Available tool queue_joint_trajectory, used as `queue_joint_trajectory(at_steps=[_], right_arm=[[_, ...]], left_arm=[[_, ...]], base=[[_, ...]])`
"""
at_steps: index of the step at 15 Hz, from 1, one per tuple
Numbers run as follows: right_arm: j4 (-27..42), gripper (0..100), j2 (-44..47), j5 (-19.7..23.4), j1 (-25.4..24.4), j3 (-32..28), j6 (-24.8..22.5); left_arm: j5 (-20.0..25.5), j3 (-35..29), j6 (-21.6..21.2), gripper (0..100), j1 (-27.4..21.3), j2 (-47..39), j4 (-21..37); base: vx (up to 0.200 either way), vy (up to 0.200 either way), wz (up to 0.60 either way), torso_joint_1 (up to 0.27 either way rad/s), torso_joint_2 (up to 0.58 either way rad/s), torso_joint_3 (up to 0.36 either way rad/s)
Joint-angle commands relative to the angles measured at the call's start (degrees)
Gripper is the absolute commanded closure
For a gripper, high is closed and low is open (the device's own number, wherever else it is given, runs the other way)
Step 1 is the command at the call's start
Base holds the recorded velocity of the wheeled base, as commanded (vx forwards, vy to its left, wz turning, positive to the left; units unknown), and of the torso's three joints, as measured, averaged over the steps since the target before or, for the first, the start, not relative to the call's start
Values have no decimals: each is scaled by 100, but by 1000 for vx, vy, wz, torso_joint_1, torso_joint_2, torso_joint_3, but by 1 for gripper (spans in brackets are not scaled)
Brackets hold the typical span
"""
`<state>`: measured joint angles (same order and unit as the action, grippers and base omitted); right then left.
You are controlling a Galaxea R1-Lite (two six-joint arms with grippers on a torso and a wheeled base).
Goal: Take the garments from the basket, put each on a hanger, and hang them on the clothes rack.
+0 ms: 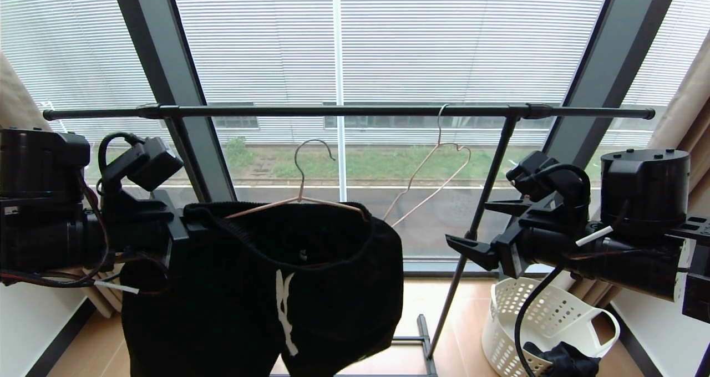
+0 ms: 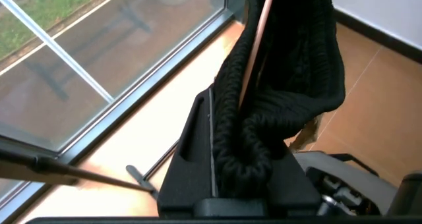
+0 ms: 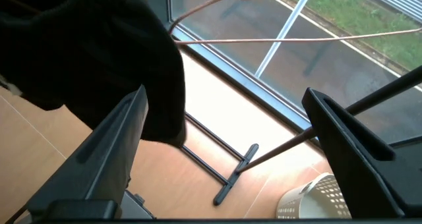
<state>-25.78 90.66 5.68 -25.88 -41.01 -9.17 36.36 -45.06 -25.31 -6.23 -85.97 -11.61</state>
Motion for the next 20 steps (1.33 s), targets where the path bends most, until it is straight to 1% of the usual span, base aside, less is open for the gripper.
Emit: queue_joint_trajectory(at_steps=[1,2,3,6,8,9,10,11,12,13,14,15,16,17,20], right_arm=[[12,0,-163,3,-13,-12,-6],[21,0,-207,3,-13,-12,-15],[21,0,-224,-6,-13,-12,-15],[21,0,-347,-111,-5,-30,-15],[21,0,-374,-111,4,-39,-15],[21,0,-356,-111,4,-39,-15],[21,0,-347,-111,4,-39,-15],[21,0,-347,-111,4,-39,-15],[21,0,-347,-120,4,-30,-15],[21,0,-347,-111,4,-30,-15],[21,0,-347,-120,4,-30,-15],[21,0,-347,-111,13,-39,-15],[21,0,-347,-120,22,-39,-15],[21,0,-356,-120,30,-39,-15],[21,0,-347,-120,39,-39,-15]], left_arm=[[-323,111,-291,100,-19,-43,53],[-525,164,-387,100,-45,-52,53],[-631,173,-414,100,-63,-78,53],[-1088,217,-431,100,-98,-333,53],[-1404,85,-378,100,-124,-553,-61],[-1545,-73,-220,100,-221,-658,-105],[-1676,-197,43,100,-379,-693,-131],[-1870,-346,342,100,-581,-728,-149],[-2301,-654,808,100,-854,-895,-290],[-2380,-829,1019,100,-950,-1045,-501],[-2388,-900,1098,100,-985,-1089,-588],[-2511,-1128,1283,100,-1100,-1247,-685],[-2784,-1401,1397,100,-1188,-1432,-694],[-2942,-1603,1494,100,-1232,-1563,-694],[-3039,-2069,1669,100,-1275,-1897,-685]], base=[[0,0,0,0,0,0],[0,0,0,0,0,0],[0,0,0,0,0,0],[0,0,0,0,0,0],[0,0,0,0,0,0],[0,0,0,0,0,0],[0,0,0,0,0,0],[0,0,0,0,0,0],[0,0,0,0,0,0],[0,0,0,0,0,0],[0,0,0,0,0,0],[0,0,0,0,0,0],[0,0,0,0,0,0],[0,0,0,0,0,0],[0,0,0,0,0,0]])
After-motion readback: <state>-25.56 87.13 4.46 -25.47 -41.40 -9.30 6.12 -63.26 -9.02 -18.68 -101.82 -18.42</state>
